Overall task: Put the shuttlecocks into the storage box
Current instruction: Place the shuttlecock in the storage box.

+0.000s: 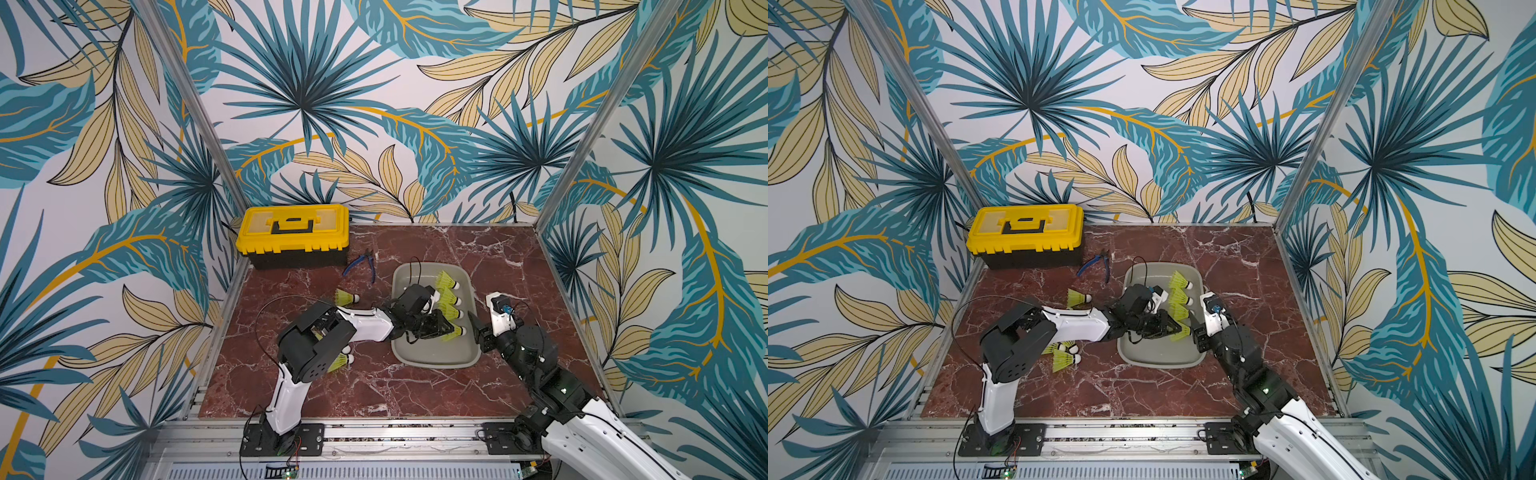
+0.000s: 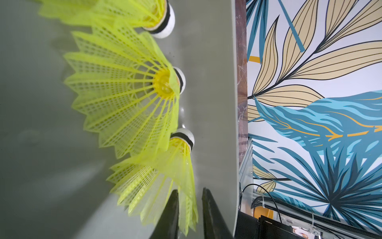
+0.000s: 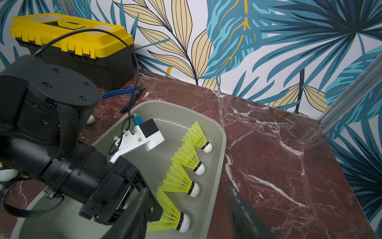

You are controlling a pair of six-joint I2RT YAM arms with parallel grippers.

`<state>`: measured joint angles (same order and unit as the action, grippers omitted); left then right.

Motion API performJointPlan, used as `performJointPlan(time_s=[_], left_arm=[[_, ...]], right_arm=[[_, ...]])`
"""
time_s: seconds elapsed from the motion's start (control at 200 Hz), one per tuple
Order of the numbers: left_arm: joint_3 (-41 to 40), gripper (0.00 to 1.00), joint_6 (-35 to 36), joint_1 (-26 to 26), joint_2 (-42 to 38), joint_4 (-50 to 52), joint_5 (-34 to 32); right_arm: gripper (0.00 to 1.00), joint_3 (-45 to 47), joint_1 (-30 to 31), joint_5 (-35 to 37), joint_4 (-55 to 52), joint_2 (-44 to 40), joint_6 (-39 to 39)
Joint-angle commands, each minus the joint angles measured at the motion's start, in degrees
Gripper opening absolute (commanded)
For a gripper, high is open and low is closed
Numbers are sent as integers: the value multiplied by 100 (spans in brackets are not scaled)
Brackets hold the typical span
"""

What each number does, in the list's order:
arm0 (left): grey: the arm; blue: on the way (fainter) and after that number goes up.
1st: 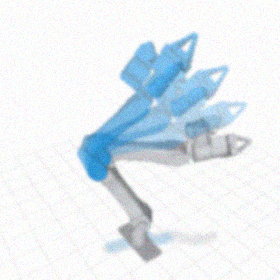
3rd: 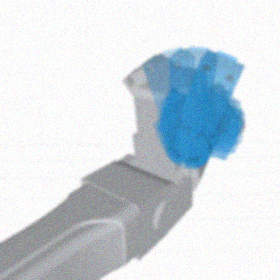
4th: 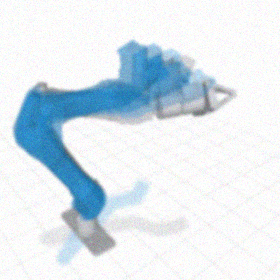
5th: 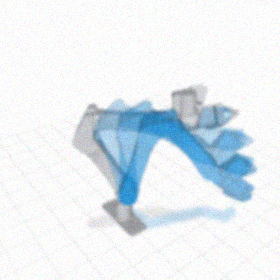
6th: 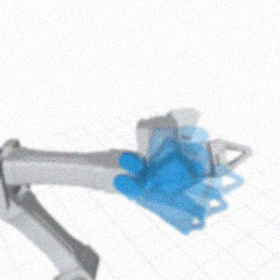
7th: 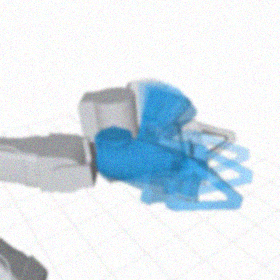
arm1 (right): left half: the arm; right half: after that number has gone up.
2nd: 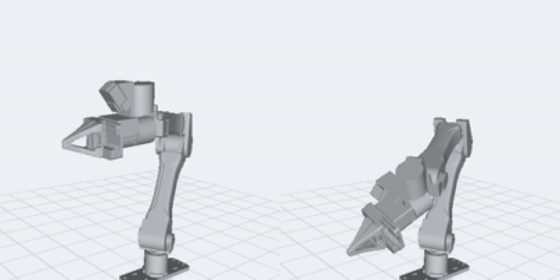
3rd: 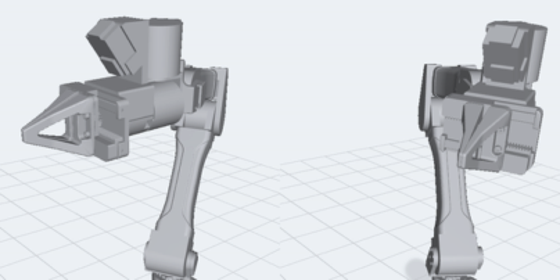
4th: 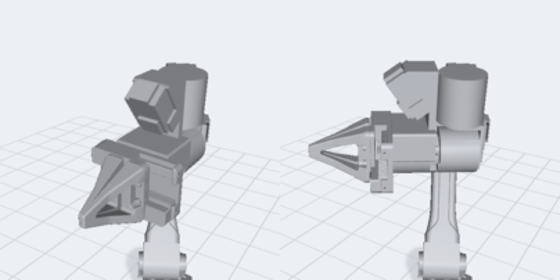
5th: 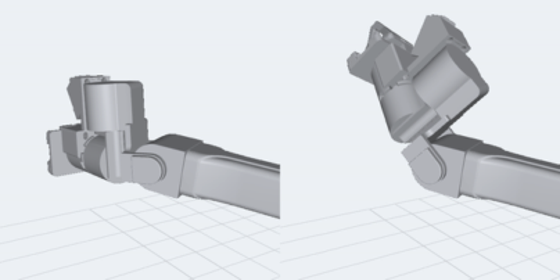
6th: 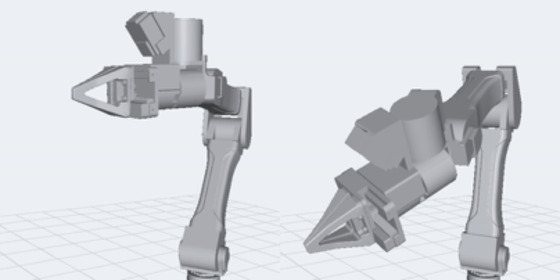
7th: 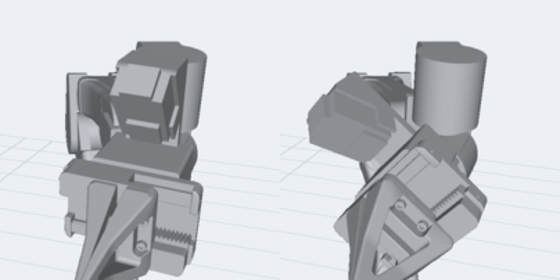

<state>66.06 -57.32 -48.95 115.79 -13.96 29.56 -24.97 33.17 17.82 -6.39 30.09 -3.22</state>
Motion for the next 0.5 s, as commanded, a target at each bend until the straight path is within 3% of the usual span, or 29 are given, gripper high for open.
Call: performJointPlan(time_s=[0.0, 0.496], left_arm=[[221, 32, 47, -18, -21, -13, -21], [21, 50, 799, 17, -789, 1040, -795]], right_arm=[[61, 124, 22, 97, -90, -55, 65], [61, 133, 23, 134, -55, -64, 103]])
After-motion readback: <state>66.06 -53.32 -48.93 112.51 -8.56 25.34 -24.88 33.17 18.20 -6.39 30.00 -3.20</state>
